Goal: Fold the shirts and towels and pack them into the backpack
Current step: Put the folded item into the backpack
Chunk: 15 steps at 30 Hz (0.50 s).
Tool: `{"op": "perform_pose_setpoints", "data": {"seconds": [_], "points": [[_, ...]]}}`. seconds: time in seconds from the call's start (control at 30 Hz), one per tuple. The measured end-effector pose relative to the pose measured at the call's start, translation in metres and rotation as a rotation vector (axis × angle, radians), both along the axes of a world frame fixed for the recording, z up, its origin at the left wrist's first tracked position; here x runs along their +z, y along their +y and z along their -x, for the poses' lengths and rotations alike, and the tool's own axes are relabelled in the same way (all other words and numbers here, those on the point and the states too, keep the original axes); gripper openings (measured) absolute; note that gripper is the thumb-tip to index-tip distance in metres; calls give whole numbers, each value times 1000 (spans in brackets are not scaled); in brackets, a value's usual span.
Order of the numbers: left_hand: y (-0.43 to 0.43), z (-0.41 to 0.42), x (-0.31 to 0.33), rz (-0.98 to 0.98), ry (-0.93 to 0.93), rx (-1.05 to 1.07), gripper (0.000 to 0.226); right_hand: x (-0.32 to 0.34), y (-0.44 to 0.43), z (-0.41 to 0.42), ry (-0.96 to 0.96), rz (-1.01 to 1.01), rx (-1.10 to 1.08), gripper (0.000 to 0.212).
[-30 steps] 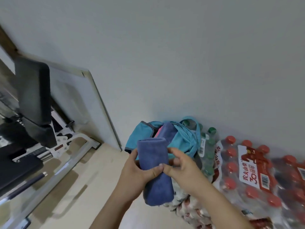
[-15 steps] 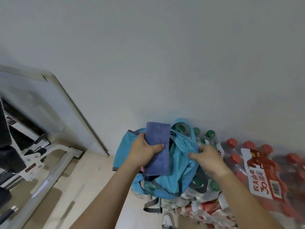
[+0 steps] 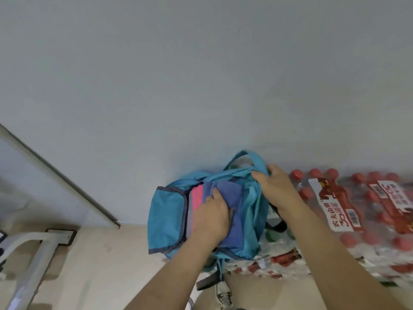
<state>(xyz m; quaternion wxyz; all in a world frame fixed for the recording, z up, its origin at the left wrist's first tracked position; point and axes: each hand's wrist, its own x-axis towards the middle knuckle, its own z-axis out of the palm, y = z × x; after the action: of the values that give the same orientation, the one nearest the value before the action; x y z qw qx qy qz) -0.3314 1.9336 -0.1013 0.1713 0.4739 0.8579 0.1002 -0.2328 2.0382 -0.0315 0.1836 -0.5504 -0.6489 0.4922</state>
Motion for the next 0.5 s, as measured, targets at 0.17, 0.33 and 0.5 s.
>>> {"op": "perform_pose_setpoints", "data": {"seconds": [0.17,0.33,0.5], "points": [[22,16,2,-62,-158,20,69,-3,-26,3,-449,-239,292,88],[-29,78,5,-244,-755,96,37,-13,-36,13,-704,-488,363,93],[-91,148,-46,91,-552,547,73,-15,-27,18,-653,-348,339,90]]}}
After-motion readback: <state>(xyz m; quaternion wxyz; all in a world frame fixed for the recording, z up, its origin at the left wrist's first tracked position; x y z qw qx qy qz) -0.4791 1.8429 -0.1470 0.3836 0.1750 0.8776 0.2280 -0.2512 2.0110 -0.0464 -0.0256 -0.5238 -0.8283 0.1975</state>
